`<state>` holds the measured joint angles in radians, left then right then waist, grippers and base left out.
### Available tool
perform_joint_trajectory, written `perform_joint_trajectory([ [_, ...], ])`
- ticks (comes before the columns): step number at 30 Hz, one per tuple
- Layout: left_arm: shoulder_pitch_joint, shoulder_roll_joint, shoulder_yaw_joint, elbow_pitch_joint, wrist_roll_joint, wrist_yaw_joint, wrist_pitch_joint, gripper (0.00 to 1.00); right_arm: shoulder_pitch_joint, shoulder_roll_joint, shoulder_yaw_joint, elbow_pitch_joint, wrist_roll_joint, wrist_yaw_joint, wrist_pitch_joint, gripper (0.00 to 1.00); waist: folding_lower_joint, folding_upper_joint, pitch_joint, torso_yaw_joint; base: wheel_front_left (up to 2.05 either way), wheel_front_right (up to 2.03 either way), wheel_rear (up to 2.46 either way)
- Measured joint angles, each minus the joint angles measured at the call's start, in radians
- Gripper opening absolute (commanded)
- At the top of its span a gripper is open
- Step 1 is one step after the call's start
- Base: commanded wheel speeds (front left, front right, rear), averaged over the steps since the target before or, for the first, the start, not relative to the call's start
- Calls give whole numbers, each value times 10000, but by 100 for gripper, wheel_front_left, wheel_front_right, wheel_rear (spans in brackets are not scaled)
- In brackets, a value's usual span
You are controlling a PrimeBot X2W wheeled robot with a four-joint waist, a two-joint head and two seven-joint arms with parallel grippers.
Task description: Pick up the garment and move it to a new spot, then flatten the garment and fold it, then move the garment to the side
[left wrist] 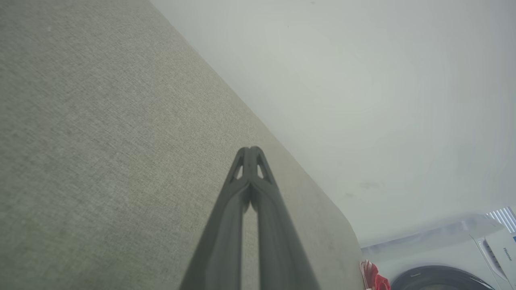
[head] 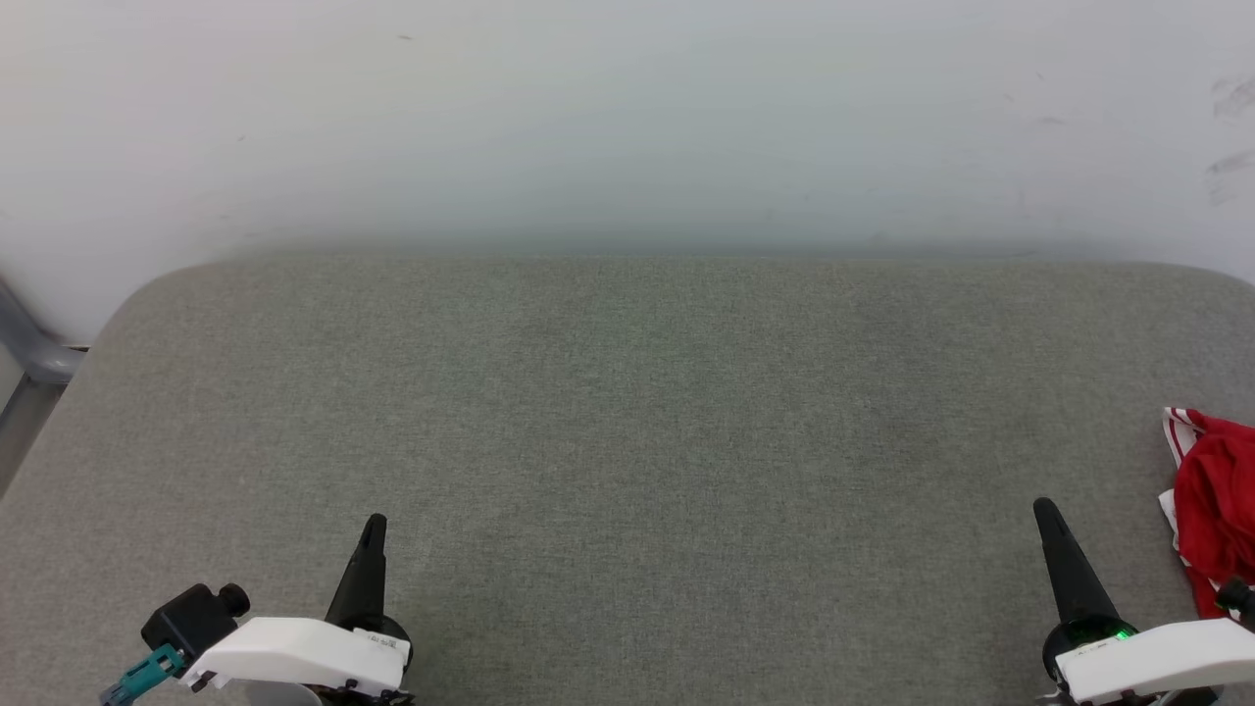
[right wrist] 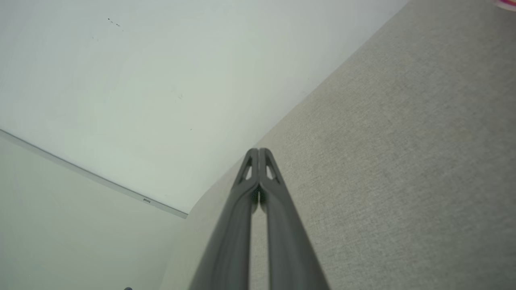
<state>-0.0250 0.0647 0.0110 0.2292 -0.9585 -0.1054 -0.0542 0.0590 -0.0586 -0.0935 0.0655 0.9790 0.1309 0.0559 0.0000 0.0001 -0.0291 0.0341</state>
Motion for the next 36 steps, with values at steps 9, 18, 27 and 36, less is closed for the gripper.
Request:
perform_joint_trajectory([
  [9, -109, -31, 173, 25, -1009, -15, 251, 0, -233, -6, -2, 293, 1024, 0, 67, 0, 0, 0, 39, -41, 0, 0, 0],
  [18, -232, -42, 309, 44, -1956, -65, 516, 0, -438, -12, -2, 552, 1942, 0, 144, 0, 0, 0, 78, -82, 0, 0, 0],
  [27, -324, -61, 451, 67, -2815, -90, 738, 0, -646, -12, -6, 779, 2813, 0, 171, 0, 1, 0, 116, -123, 0, 0, 0],
  [36, -435, -79, 581, 82, -3628, -105, 955, 0, -859, -13, -13, 1005, 3591, 0, 244, 0, 0, 0, 155, -164, 0, 0, 0],
])
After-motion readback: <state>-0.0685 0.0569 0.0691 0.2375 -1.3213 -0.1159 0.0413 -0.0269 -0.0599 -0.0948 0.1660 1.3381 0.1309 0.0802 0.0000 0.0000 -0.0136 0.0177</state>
